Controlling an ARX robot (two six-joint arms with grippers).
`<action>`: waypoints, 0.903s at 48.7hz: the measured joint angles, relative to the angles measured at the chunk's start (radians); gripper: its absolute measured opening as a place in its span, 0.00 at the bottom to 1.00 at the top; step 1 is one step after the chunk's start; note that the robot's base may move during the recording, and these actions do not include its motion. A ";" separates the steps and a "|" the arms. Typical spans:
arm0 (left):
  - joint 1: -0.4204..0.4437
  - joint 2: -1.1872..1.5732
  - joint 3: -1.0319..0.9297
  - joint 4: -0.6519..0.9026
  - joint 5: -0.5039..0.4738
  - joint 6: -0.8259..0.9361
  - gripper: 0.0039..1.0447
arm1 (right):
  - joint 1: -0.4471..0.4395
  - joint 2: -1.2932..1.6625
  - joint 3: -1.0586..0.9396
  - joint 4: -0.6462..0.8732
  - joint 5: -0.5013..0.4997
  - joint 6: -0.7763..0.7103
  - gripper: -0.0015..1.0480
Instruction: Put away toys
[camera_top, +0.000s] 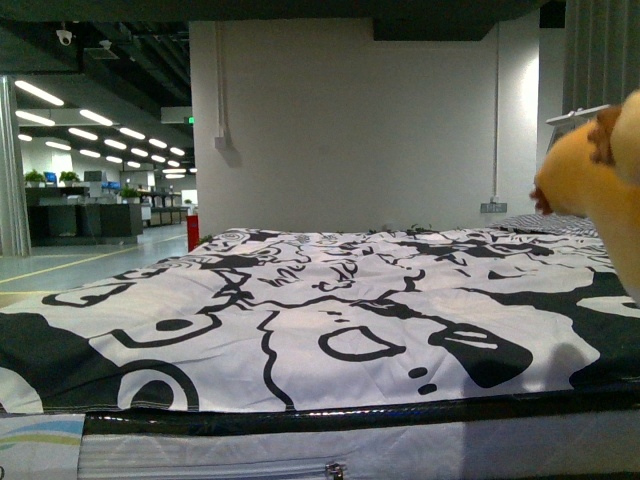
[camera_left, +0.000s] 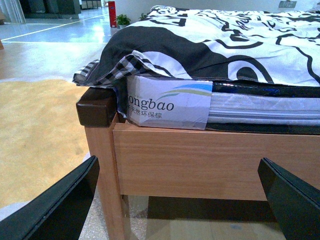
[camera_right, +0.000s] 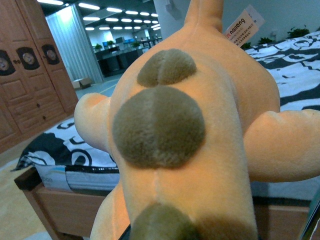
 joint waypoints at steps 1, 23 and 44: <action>0.000 0.000 0.000 0.000 0.000 0.000 0.94 | 0.022 -0.017 -0.014 -0.003 0.023 -0.009 0.07; 0.000 0.000 0.000 0.000 0.000 0.000 0.94 | 0.235 -0.174 -0.259 0.058 0.274 -0.193 0.07; 0.000 0.000 0.000 0.000 0.000 0.000 0.94 | 0.272 -0.252 -0.286 -0.017 0.308 -0.210 0.07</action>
